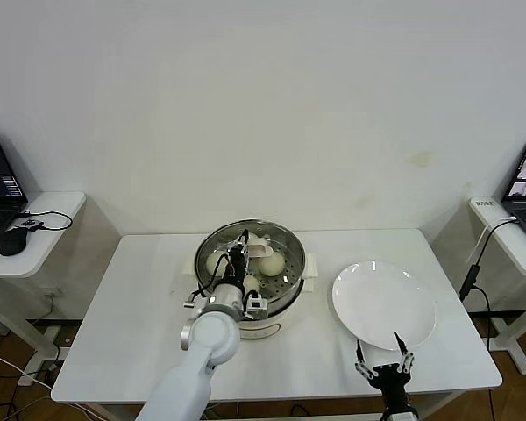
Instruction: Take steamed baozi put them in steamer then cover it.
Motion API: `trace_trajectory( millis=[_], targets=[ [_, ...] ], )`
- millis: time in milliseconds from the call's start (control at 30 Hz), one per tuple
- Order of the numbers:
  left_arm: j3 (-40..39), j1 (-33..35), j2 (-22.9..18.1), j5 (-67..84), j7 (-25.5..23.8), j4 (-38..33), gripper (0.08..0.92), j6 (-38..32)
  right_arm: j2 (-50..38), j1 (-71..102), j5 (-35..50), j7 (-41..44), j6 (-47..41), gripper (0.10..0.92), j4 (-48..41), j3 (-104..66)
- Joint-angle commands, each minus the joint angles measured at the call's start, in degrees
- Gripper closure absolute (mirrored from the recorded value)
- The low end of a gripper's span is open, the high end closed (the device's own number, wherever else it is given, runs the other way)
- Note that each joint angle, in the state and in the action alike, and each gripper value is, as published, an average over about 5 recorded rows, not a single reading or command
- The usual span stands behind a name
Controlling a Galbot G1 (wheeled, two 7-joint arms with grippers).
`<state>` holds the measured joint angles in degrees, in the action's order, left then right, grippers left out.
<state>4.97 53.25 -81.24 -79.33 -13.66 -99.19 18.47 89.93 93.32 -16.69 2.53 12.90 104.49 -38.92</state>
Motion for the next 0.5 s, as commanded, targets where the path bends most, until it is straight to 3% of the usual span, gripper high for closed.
trace_trajectory(
  millis=[33,300,500],
  targets=[
    [0.05,1.74,0.62,1.08,0.16,-3.54,0.732,-0.24,0.05,0.04,-0.16,0.03,-0.02,0.203,-0.01,0.04],
    [1.21,10.62,5.29,5.43,1.78,-15.52,0.498,0.04,0.07,0.17,-0.39,0.02,0.04,0.203,0.03,0.35],
    [7.01,22.40,10.82,17.49,7.12,-27.07,0.325,-1.36,-0.44,0.06,-0.03,0.02,0.09,0.203,-0.18,0.58]
  ],
)
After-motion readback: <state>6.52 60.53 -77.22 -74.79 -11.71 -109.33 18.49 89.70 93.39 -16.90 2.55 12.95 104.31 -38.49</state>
